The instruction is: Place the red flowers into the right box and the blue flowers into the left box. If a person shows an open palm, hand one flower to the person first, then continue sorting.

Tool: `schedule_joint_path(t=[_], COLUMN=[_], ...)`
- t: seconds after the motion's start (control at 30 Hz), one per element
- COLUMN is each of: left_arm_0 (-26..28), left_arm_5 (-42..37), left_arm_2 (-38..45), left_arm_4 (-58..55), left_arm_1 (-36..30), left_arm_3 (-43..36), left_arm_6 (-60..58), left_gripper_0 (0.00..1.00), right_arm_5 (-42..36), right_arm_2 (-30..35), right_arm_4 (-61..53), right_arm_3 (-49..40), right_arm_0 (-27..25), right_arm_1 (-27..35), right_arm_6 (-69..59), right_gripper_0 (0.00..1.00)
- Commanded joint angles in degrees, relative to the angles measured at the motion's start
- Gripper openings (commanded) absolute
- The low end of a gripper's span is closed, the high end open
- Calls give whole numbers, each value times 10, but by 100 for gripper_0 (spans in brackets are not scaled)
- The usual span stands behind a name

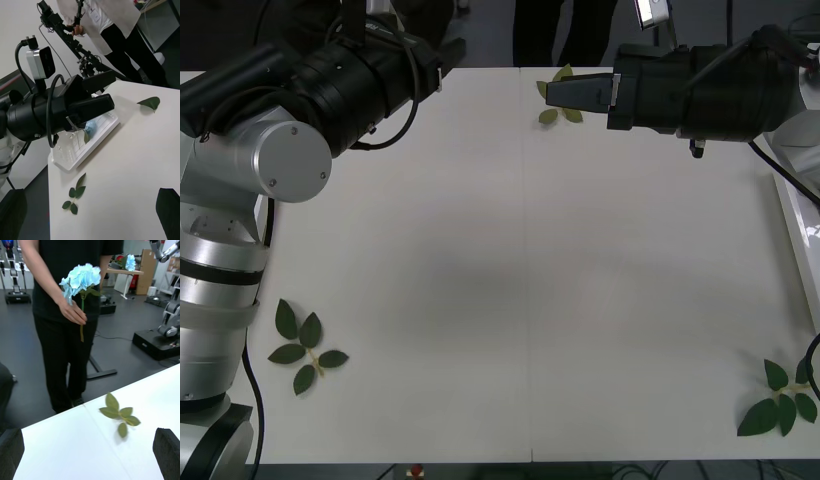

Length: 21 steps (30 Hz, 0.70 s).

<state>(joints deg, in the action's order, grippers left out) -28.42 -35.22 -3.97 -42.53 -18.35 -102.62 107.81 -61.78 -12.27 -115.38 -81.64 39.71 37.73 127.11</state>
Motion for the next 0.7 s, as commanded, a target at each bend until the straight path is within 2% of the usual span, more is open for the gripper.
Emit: schedule_joint_path(t=[0.03, 0.27, 0.43, 0.7], left_arm_0=[-5, 11, 12, 28], left_arm_5=[-45, -198, -344, -469], left_arm_2=[24, 80, 145, 201], left_arm_4=[-65, -209, -328, -446], left_arm_1=[-40, -112, -164, -207], left_arm_3=[-19, -44, -44, -43], left_arm_6=[-1, 31, 45, 57], left_gripper_0=[100, 100, 100, 100], right_arm_5=[1, 1, 1, 0], right_arm_2=[2, 2, 2, 2], right_arm_4=[0, -1, 0, 0], right_arm_3=[-20, -20, -20, -20], right_arm_0=[1, 1, 1, 1], right_arm_1=[7, 7, 7, 8], right_arm_6=[0, 2, 2, 3], right_gripper_0=[100, 100, 100, 100])
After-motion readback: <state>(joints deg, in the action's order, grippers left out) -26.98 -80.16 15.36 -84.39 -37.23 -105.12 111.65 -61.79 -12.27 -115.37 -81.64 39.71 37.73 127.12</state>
